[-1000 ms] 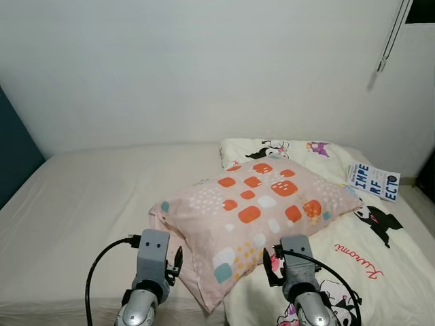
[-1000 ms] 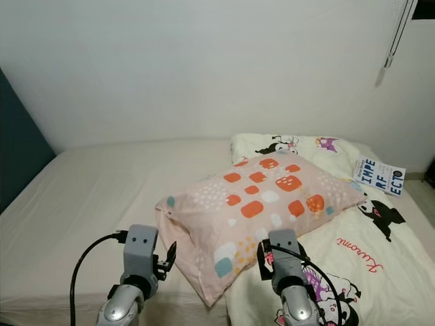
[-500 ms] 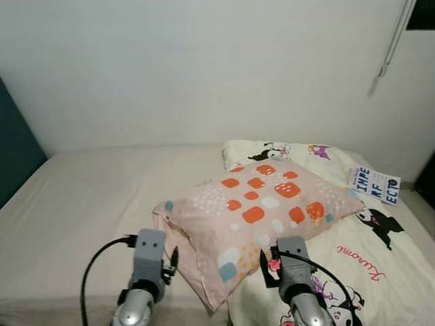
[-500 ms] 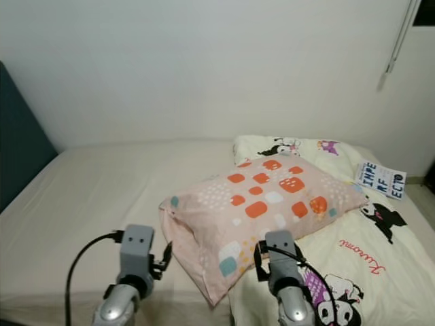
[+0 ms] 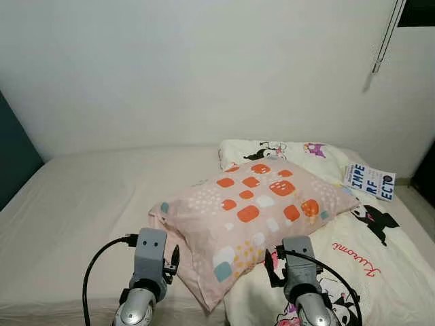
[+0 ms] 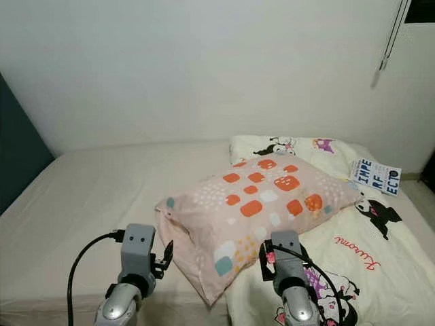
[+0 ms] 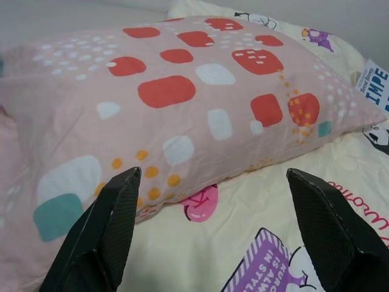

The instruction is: Clean up the room

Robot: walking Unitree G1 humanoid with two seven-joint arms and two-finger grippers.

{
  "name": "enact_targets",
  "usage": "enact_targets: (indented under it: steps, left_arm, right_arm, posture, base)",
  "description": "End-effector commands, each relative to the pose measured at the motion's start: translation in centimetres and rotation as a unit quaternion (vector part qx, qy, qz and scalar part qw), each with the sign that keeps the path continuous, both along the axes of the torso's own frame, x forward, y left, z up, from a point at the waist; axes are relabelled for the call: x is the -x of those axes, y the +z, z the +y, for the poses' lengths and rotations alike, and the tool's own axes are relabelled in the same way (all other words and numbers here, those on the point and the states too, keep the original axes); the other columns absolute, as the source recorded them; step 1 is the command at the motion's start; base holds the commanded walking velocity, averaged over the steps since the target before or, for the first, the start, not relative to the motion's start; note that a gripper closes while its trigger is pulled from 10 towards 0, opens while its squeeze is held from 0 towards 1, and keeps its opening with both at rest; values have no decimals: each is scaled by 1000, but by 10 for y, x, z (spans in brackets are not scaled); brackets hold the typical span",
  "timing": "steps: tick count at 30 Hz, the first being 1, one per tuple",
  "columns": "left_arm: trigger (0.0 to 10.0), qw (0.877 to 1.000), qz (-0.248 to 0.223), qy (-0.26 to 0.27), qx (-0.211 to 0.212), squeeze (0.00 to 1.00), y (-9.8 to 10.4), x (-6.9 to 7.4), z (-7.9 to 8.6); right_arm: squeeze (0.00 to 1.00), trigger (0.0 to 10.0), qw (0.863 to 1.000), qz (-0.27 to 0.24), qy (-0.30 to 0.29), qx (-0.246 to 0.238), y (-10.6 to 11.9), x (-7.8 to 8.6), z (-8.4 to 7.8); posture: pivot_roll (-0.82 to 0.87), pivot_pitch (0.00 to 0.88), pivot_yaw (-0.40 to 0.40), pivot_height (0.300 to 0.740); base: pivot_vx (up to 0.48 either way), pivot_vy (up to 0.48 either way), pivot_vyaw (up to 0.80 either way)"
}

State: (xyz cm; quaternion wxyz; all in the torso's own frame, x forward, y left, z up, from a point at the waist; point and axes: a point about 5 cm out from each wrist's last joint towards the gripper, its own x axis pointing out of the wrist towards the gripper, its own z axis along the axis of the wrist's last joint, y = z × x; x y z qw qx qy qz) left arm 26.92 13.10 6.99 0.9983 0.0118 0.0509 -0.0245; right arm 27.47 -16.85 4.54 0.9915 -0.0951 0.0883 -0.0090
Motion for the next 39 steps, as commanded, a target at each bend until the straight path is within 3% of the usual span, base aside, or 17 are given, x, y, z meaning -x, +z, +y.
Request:
enact_targets:
  steps: [1, 19, 39]
  left_arm:
    - [10000, 1000, 9, -3, 5, 0, -4, 1, 1]
    - [10000, 1000, -6, -1, 24, 0, 1, 2, 1]
    - [10000, 1000, -2, 17, 20, 0, -2, 4, 7]
  right_arm:
    - [0, 10000, 1000, 7, 1, -5, -3, 2, 3]
    - [0, 10000, 1000, 8, 2, -7, -4, 2, 2]
    - [0, 10000, 1000, 8, 10, -9, -3, 1, 5]
  posture:
    - [-59, 80, 31, 740]
    - [-58, 83, 25, 740]
    - [-56, 81, 23, 740]
  base:
    - [0, 0, 0]
    - [366, 0, 0]
    - [0, 0, 0]
